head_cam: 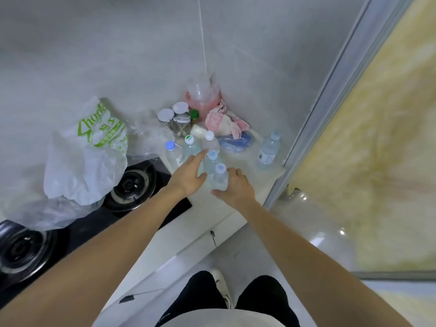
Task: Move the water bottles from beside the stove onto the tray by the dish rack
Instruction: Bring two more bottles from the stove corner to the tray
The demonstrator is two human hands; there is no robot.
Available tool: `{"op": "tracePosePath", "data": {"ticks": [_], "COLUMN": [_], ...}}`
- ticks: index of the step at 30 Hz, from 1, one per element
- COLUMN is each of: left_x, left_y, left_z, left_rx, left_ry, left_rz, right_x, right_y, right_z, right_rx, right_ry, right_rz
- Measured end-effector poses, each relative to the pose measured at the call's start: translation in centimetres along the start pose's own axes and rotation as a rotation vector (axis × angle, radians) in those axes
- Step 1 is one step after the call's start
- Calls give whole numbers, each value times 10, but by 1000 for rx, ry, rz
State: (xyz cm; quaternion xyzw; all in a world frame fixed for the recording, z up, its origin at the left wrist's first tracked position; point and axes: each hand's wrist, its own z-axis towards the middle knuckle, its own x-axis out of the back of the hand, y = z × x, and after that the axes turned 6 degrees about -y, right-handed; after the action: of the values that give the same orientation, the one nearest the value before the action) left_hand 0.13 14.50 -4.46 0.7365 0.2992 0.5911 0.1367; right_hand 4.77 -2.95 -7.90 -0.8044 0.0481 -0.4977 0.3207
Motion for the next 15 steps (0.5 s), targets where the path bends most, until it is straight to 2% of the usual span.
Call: {"op": "tracePosePath", "data": {"ticks": [7,11,15], "left_x": [-35,-53,-65], "left_y": [-15,-15,-7], "left_z": [59,75,86], "left_rx": [135,197,249], "left_ry": [-1,63,114], "left_rz": [-253,-459,-559], "right_x": [-23,-24,-15], "right_y": [18,26,40], "right_z": [32,40,44], "right_rx": [46,43,21], "right_ry": [32,23,0], "right_rz": [51,140,176]}}
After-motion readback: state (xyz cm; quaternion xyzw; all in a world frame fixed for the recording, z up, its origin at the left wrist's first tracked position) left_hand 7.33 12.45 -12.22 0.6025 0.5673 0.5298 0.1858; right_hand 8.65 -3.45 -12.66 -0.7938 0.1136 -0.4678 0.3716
